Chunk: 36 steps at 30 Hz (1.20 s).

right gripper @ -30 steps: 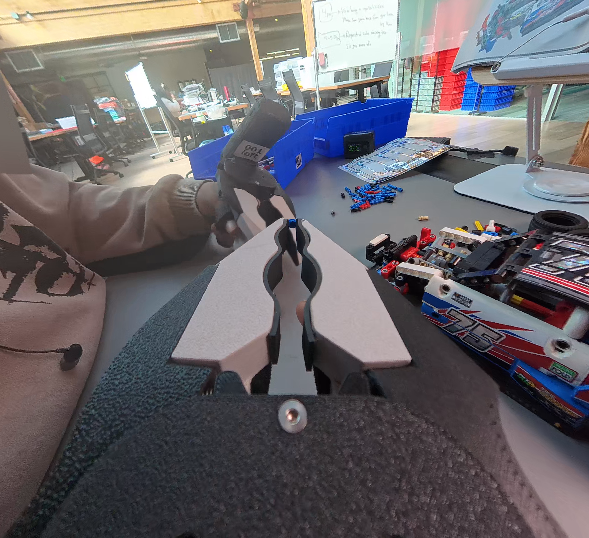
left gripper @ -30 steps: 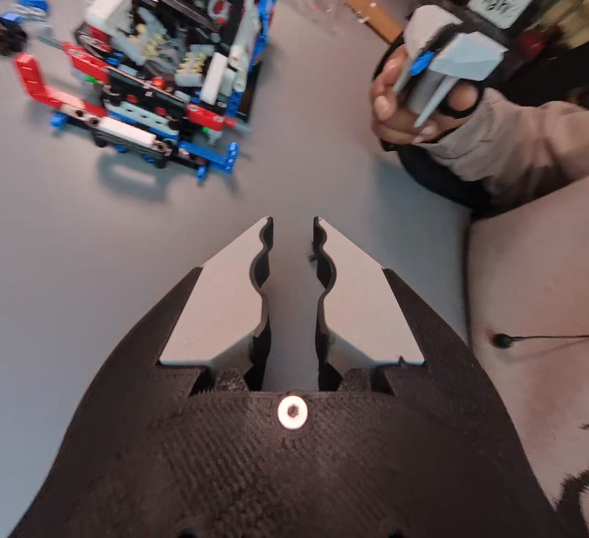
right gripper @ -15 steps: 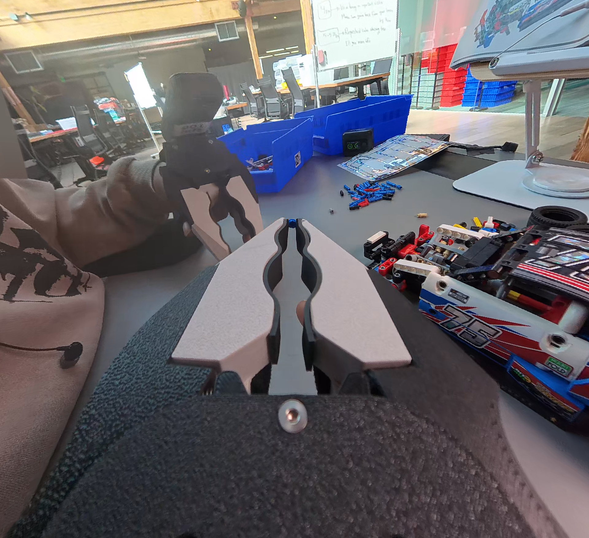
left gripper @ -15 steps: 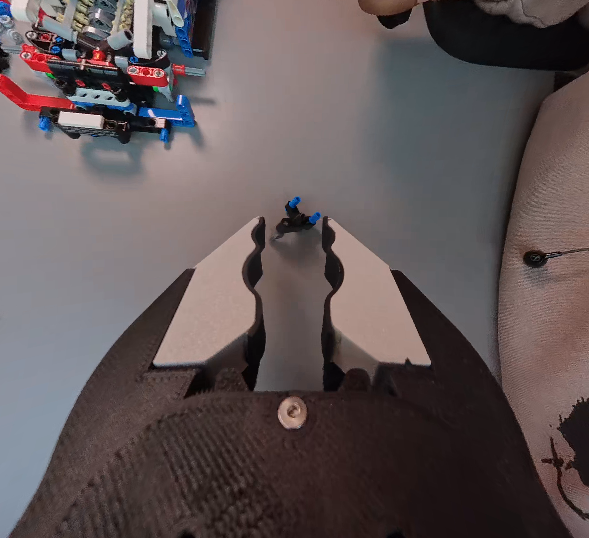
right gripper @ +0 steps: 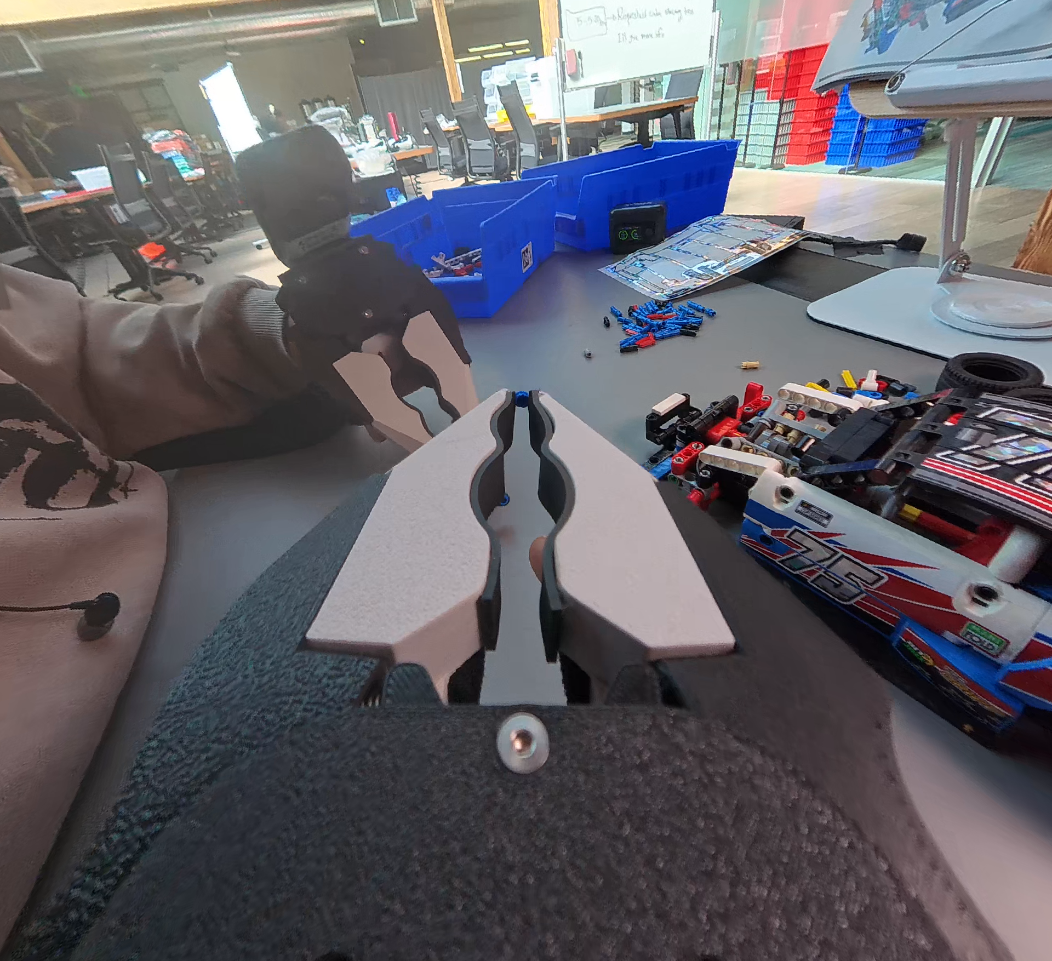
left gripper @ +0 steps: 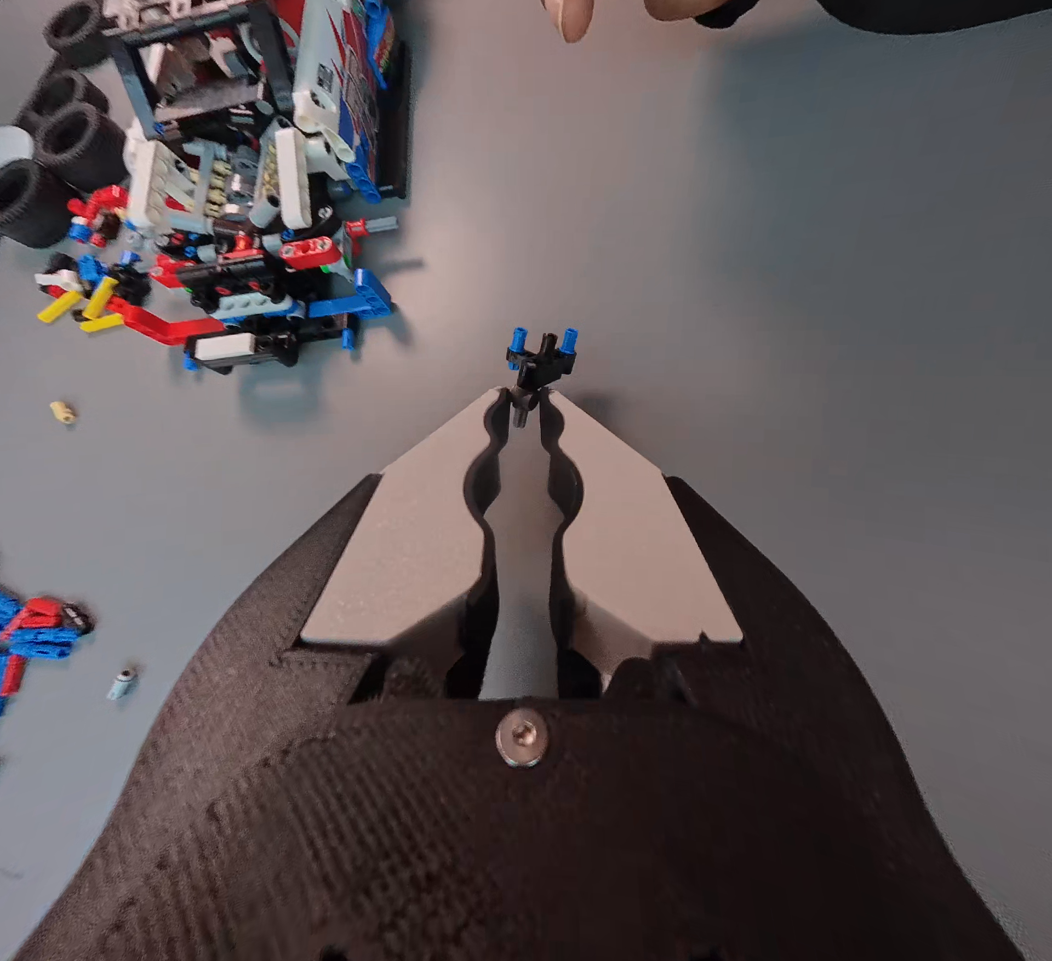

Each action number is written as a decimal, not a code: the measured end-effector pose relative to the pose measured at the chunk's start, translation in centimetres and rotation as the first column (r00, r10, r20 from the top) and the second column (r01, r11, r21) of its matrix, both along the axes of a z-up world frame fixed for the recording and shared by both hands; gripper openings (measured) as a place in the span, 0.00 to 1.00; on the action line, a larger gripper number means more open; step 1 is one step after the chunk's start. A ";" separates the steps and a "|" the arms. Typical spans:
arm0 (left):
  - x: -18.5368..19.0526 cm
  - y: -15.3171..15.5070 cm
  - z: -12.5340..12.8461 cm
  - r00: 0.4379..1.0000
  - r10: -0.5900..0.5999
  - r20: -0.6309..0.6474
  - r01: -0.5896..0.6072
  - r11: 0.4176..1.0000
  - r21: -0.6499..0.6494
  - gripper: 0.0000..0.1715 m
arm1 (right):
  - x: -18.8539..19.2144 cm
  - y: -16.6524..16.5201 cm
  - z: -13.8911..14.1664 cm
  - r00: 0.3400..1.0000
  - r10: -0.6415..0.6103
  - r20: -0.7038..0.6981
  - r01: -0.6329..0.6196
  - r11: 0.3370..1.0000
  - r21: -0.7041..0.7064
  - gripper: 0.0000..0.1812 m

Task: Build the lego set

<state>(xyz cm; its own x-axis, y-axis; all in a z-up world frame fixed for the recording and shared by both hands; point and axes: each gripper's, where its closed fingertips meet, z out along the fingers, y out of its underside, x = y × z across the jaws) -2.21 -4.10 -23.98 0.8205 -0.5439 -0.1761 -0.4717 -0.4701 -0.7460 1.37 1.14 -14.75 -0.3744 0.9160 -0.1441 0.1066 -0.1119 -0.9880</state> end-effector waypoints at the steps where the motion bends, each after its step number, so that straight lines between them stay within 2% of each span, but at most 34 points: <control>1: -0.5 0.6 0.2 0.999 0.021 -0.049 -0.019 0.999 0.051 0.05 | -0.1 0.2 -0.2 1.000 -0.007 0.011 0.007 1.000 0.003 0.01; 3: -1.5 1.6 0.3 0.974 0.059 -0.218 -0.024 0.987 0.158 0.05 | -0.2 0.5 -0.6 0.999 -0.021 0.032 0.021 1.000 0.002 0.01; 4: -2.0 1.9 0.3 0.940 0.077 -0.333 -0.006 0.978 0.207 0.05 | -0.3 0.7 -0.8 0.999 -0.030 0.046 0.030 1.000 0.004 0.01; 7: -2.2 2.2 -0.1 0.777 0.064 -0.626 0.128 0.958 0.257 0.05 | -0.4 1.1 -1.3 0.997 -0.047 0.069 0.046 0.999 0.011 0.01; 8: -1.7 2.1 -0.1 0.742 0.035 -0.669 0.192 0.946 0.262 0.05 | -0.4 1.2 -1.4 0.996 -0.049 0.073 0.048 0.999 0.012 0.01; 10: -0.5 1.6 -0.1 0.726 -0.024 -0.687 0.275 0.926 0.259 0.06 | -0.4 1.2 -1.5 0.996 -0.050 0.079 0.049 0.999 0.011 0.01; 12: 0.5 1.0 0.3 0.769 -0.072 -0.635 0.303 0.916 0.263 0.08 | -0.4 1.2 -1.5 0.996 -0.047 0.081 0.046 0.999 0.013 0.01; 13: 1.1 0.6 0.5 0.816 -0.107 -0.569 0.305 0.915 0.266 0.08 | -0.4 1.1 -1.5 0.996 -0.045 0.082 0.044 0.999 0.013 0.01; 15: 2.4 -0.5 0.6 0.931 -0.191 -0.312 0.265 0.939 0.219 0.12 | -0.4 1.1 -1.5 0.996 -0.042 0.082 0.041 0.999 0.015 0.01; 16: 2.6 -0.8 0.8 0.966 -0.195 -0.168 0.225 0.956 0.187 0.15 | -0.4 1.1 -1.5 0.996 -0.042 0.083 0.040 0.999 0.015 0.01; 18: 2.8 -1.5 1.1 0.978 -0.194 0.082 0.186 0.977 0.100 0.18 | -0.4 1.0 -1.5 0.996 -0.040 0.083 0.039 0.999 0.012 0.01; 20: 1.7 -1.3 1.4 0.972 -0.131 0.196 0.120 0.991 0.065 0.19 | -0.4 1.0 -1.5 0.996 -0.038 0.082 0.037 0.999 0.010 0.01; 23: 0.9 -1.4 1.5 0.960 -0.163 0.228 0.154 0.986 0.057 0.20 | -0.4 1.1 -1.5 0.996 -0.038 0.083 0.037 0.999 0.008 0.01; 26: 1.5 -1.5 1.5 0.934 -0.286 0.213 0.282 0.958 0.048 0.19 | -0.4 1.2 -1.6 0.996 -0.036 0.087 0.037 0.999 -0.003 0.01; 31: 3.4 -1.2 -0.3 0.858 -0.495 0.134 0.508 0.857 -0.086 0.23 | -0.4 1.4 -1.6 0.996 -0.036 0.083 0.038 0.999 -0.018 0.01; 34: 3.9 -1.0 -0.7 0.818 -0.556 0.146 0.574 0.807 -0.141 0.19 | -0.4 1.7 -1.6 0.996 -0.044 0.081 0.045 0.999 -0.017 0.01; 36: 3.4 -1.1 -1.1 0.827 -0.543 0.147 0.562 0.803 -0.196 0.14 | -0.4 1.9 -1.6 0.995 -0.049 0.082 0.051 0.998 -0.022 0.01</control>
<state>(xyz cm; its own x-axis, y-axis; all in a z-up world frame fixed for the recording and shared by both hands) 1.16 -5.19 -25.10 0.3744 -0.9256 0.0564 -0.6460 -0.3040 -0.7002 0.99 3.05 -16.40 -0.3142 0.9293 -0.1941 0.1804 -0.1423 -0.9732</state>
